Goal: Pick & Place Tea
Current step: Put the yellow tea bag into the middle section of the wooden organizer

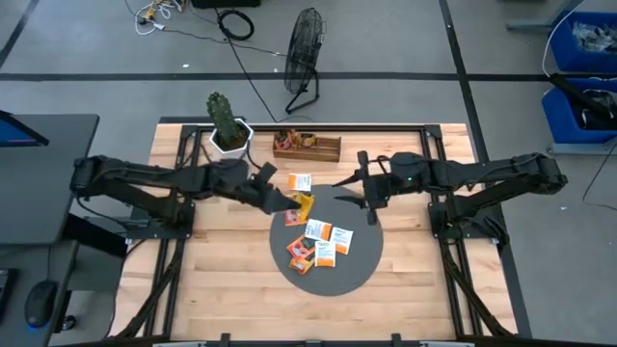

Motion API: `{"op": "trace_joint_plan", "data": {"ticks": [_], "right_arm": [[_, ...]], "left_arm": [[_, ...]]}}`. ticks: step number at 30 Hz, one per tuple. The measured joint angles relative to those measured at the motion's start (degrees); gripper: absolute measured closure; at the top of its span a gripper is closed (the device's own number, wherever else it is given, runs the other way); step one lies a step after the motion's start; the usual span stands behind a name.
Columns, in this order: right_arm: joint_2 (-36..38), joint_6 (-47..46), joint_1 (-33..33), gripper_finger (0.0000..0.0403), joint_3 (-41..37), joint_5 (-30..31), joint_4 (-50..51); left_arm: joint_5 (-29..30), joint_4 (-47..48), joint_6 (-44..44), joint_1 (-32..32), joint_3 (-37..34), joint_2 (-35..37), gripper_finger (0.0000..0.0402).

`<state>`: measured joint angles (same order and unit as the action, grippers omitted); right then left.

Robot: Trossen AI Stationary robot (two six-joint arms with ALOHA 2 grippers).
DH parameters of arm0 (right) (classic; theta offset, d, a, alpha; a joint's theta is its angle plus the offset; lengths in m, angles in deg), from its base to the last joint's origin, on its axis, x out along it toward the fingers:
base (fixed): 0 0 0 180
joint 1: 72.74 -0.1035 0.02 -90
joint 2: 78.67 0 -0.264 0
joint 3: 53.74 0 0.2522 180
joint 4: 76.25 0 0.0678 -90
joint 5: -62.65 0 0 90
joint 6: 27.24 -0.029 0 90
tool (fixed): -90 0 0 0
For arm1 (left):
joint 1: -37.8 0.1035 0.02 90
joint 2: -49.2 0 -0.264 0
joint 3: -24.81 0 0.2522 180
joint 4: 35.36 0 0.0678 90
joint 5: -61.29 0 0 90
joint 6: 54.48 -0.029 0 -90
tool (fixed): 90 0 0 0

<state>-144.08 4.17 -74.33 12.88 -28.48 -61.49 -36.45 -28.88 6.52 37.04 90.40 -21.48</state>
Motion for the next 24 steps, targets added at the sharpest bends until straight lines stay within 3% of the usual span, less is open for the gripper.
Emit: {"op": "trace_joint_plan", "data": {"ticks": [4,10,24], "right_arm": [[0.0,3.66,0.06,0.0261,0.0,-3.28,-8.23],[-1.38,1.95,0.87,0.0261,0.02,-13.07,-9.47],[-7.15,9.72,0.21,0.0261,0.02,-8.42,-18.25]], "left_arm": [[-2.33,-3.01,-0.64,0.54,0.02,0.0,0.0387],[-4.93,-4.54,0.8,0.66,-0.05,-0.66,0.0387],[-6.57,-4.85,3.97,0.71,0.0,-0.59,0.0386]]}}
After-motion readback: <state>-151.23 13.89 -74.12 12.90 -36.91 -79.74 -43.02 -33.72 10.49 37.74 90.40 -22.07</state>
